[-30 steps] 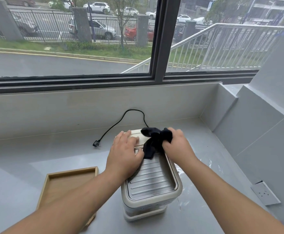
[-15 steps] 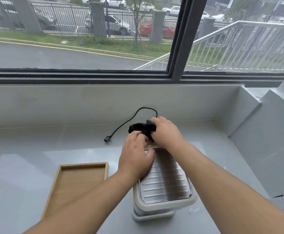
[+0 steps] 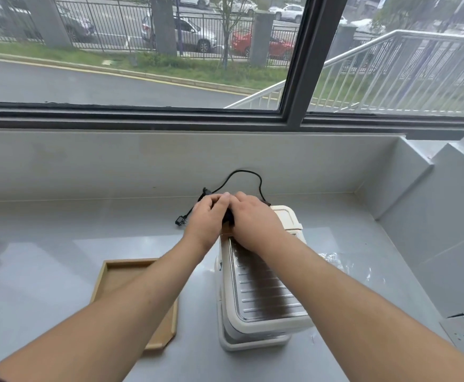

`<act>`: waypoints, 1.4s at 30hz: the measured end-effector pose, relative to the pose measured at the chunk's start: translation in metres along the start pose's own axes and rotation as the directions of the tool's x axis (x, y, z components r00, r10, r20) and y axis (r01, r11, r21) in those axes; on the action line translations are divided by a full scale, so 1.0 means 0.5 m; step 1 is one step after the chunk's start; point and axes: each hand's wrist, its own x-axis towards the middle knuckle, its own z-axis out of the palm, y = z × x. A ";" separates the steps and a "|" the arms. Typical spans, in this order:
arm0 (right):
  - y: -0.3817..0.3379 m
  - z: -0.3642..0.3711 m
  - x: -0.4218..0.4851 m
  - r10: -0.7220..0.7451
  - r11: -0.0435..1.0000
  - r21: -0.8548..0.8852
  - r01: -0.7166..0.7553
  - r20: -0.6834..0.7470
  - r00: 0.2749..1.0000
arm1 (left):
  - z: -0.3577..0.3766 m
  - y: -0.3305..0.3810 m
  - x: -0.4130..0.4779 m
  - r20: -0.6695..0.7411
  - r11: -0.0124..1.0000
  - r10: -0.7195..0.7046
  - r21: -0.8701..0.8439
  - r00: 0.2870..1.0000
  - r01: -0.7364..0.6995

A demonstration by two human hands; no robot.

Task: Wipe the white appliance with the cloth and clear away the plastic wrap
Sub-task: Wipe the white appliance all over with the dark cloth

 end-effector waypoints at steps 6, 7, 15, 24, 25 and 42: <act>-0.013 -0.017 -0.015 -0.017 0.991 0.134 0.010 0.051 0.999 | -0.041 -0.019 0.004 0.154 0.996 -0.061 0.070 0.986 0.051; -0.013 -0.017 -0.019 -0.021 0.989 0.147 0.012 0.056 0.998 | -0.042 -0.025 0.002 0.131 0.996 -0.068 0.073 0.989 0.058; -0.007 0.006 -0.075 -0.107 0.991 0.070 0.112 -0.066 0.992 | -0.050 -0.066 -0.010 0.050 0.987 -0.138 0.088 0.989 0.133; 0.031 0.012 -0.127 0.050 0.997 0.067 -0.045 -0.079 0.996 | -0.055 -0.101 -0.058 -0.021 0.955 -0.107 0.274 0.994 0.109; 0.032 0.013 -0.129 0.059 0.996 0.073 -0.054 -0.068 0.996 | -0.057 -0.107 -0.060 -0.011 0.955 -0.121 0.272 0.993 0.120; 0.037 0.035 -0.122 0.093 0.995 0.055 -0.088 -0.093 0.991 | -0.053 -0.311 -0.042 0.061 0.695 -0.098 0.719 0.993 0.024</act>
